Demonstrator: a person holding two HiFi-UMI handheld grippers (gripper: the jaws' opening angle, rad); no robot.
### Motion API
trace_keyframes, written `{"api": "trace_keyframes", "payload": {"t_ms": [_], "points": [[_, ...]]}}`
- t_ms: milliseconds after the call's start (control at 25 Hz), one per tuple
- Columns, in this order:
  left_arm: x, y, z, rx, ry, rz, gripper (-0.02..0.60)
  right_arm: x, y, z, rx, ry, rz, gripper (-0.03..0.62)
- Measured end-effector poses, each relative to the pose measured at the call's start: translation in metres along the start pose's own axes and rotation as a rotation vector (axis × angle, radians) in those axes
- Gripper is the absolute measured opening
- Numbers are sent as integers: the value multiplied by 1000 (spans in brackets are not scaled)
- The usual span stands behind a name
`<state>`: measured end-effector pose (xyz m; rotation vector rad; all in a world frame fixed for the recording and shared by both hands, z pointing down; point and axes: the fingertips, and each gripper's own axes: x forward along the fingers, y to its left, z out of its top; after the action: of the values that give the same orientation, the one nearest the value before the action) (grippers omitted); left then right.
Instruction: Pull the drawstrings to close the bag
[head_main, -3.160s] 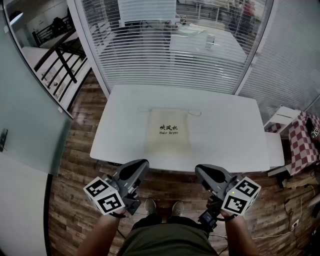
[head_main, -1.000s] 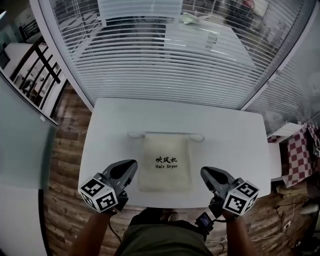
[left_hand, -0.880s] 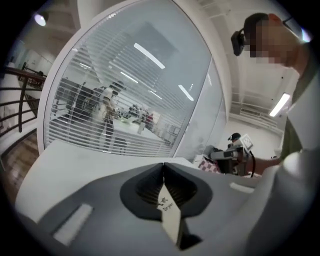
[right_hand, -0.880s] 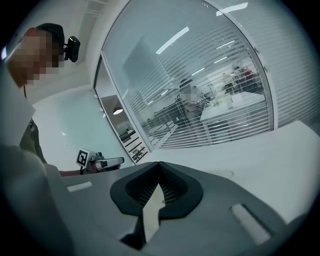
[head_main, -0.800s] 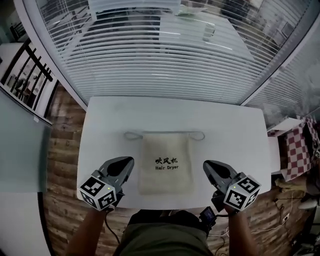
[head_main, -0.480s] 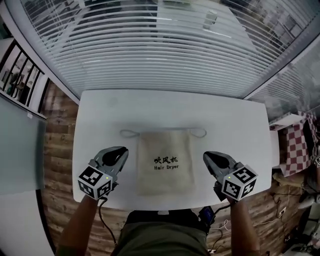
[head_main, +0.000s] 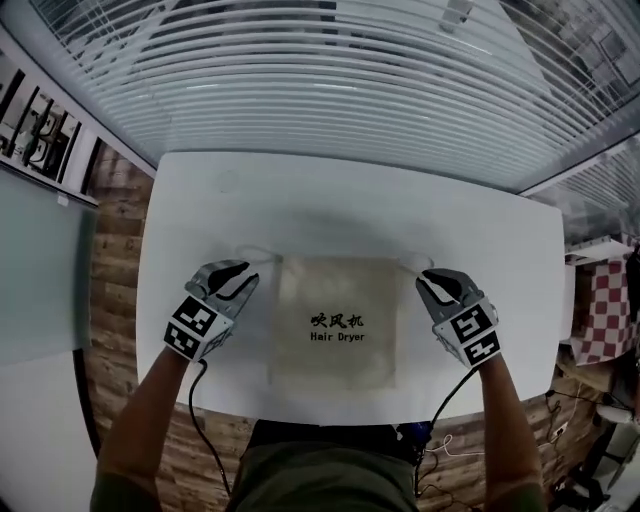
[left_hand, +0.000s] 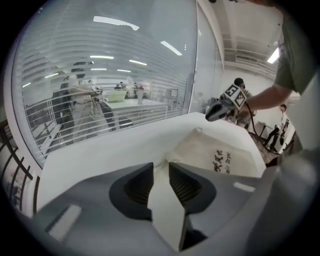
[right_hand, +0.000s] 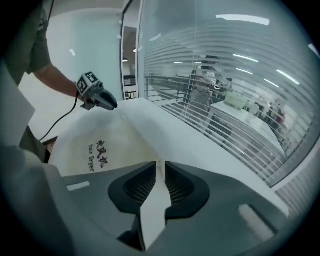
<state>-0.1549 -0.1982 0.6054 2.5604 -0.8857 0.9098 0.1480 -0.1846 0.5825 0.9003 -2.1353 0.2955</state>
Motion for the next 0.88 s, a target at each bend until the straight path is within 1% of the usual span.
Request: {"api": "trace_keyframes", "payload": {"t_ms": [40, 120, 200, 280, 400, 480, 560, 680, 800, 840, 880], "points": [[5, 4, -5, 24, 21, 6, 71, 8, -5, -3, -37, 16, 3, 51], [17, 8, -8, 62, 52, 2, 80, 22, -18, -13, -102, 58, -1, 58], [31, 10, -9, 94, 77, -17, 80, 33, -34, -24, -142, 96, 0, 76], [40, 11, -13, 129, 113, -29, 86, 43, -44, -31, -163, 115, 20, 90], [44, 13, -22, 178, 171, -29, 89, 56, -47, -37, -203, 131, 67, 115], [45, 15, -20, 196, 181, -38, 94, 59, -50, -35, -219, 131, 95, 117], [45, 14, -17, 196, 177, -61, 94, 57, -53, -34, -193, 125, 128, 127], [48, 11, -20, 188, 201, -90, 75, 59, -54, -41, -124, 118, 180, 120], [50, 13, -24, 191, 247, -82, 67, 63, -49, -43, -87, 112, 225, 88], [49, 14, -24, 204, 261, -69, 11, 63, -46, -43, -84, 115, 234, 61], [49, 15, -25, 218, 275, -58, 9, 64, -44, -44, -92, 120, 234, 19]]}}
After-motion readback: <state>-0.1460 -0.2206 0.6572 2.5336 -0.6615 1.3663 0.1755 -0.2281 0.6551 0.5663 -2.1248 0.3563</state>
